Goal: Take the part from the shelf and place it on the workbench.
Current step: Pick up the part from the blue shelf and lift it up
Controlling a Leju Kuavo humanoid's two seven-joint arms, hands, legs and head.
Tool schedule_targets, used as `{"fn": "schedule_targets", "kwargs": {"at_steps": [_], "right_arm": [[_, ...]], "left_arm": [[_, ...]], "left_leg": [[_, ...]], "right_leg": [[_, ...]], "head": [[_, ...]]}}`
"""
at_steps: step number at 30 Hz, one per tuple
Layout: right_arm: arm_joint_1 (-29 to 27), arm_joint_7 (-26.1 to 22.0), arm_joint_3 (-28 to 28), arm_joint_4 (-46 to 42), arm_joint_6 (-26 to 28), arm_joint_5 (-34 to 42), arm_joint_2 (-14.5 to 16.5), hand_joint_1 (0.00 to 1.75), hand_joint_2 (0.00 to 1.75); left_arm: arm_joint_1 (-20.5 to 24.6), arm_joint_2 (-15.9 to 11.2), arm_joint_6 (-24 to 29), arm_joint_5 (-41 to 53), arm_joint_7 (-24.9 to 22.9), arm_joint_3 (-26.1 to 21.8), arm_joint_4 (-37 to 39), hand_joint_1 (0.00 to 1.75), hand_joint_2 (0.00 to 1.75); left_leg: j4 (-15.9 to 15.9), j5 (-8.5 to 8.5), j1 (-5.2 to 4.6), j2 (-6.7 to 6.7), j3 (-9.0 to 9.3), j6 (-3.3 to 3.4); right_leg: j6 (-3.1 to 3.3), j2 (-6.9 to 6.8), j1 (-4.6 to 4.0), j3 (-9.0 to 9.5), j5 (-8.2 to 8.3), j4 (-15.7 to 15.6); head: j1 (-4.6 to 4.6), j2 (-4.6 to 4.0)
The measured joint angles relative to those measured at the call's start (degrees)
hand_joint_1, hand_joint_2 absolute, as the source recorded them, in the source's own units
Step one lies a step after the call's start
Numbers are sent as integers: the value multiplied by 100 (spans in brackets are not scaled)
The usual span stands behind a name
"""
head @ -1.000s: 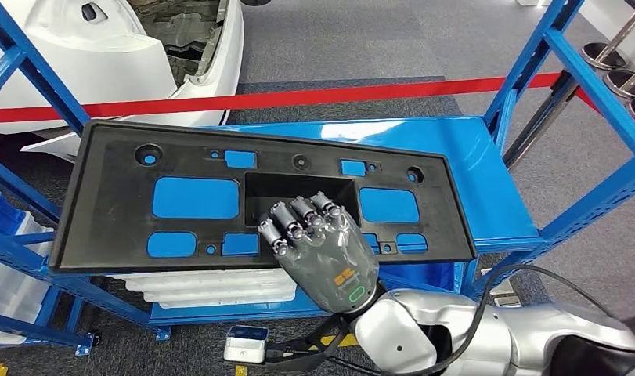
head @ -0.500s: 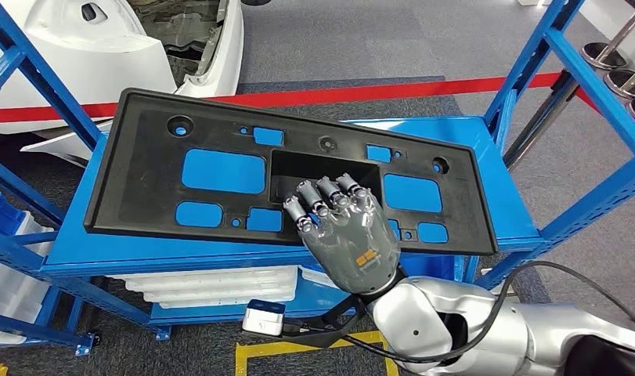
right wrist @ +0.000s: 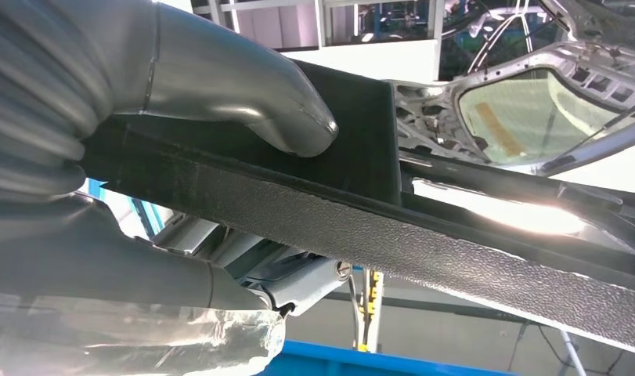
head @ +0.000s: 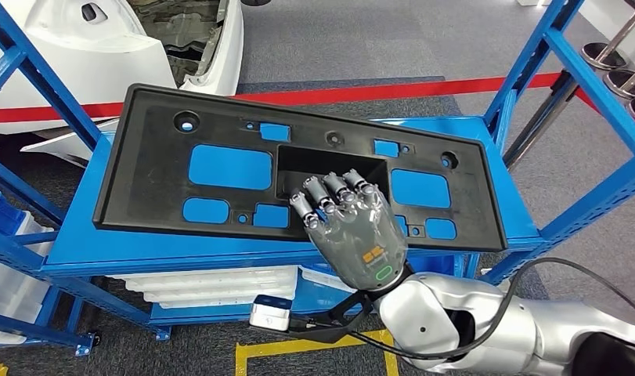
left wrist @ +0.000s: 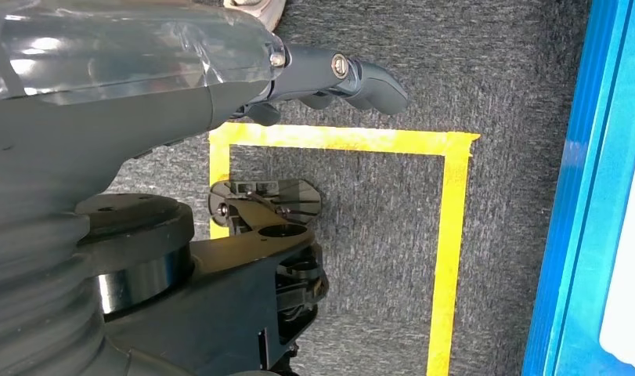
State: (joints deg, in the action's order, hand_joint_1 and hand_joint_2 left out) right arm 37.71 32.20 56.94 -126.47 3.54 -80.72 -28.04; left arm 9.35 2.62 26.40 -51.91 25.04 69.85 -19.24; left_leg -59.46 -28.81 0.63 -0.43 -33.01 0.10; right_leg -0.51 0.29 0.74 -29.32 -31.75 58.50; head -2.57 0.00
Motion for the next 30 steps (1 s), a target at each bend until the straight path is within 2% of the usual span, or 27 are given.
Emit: {"fn": "schedule_targets", "kwargs": {"at_steps": [30], "right_arm": [[1,2,-12,1,203,-2,-177,175,175]], "left_arm": [[56,0,-14,149,-62,0,1,0,175]], "left_leg": [[0,0,0,0,0,0]], "right_leg": [[0,0,0,0,0,0]], "head": [[-1,0]]}}
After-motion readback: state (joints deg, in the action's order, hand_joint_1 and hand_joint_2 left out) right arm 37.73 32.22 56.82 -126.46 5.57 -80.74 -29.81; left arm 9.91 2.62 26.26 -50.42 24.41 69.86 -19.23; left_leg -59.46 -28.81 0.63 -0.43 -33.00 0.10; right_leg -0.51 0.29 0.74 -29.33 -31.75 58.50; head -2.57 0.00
